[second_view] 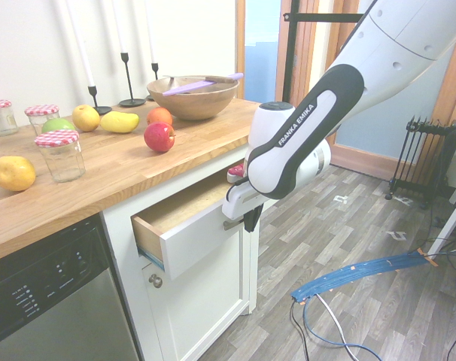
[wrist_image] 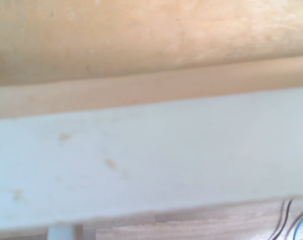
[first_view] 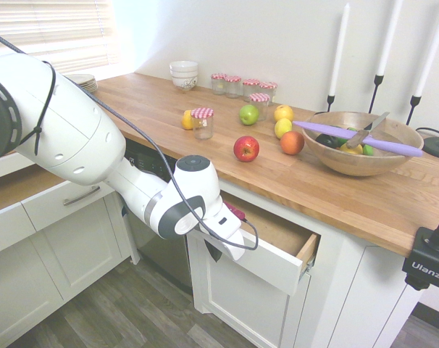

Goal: Close the drawer

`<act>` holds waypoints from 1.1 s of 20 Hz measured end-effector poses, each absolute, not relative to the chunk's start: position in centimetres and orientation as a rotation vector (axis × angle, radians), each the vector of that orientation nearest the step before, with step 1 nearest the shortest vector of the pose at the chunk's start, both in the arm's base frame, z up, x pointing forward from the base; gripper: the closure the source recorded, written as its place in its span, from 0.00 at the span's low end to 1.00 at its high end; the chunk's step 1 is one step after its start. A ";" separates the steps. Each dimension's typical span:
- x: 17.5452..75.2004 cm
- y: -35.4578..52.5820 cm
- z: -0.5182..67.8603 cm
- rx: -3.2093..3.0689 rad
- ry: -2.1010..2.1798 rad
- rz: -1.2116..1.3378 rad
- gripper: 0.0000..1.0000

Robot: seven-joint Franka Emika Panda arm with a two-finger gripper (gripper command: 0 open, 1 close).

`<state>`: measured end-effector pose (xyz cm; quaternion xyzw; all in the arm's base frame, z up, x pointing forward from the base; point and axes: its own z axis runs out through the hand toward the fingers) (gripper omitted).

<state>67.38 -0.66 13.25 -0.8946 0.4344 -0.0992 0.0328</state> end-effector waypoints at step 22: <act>75.7 0.1 16.8 -2.704 1.323 -0.369 1.00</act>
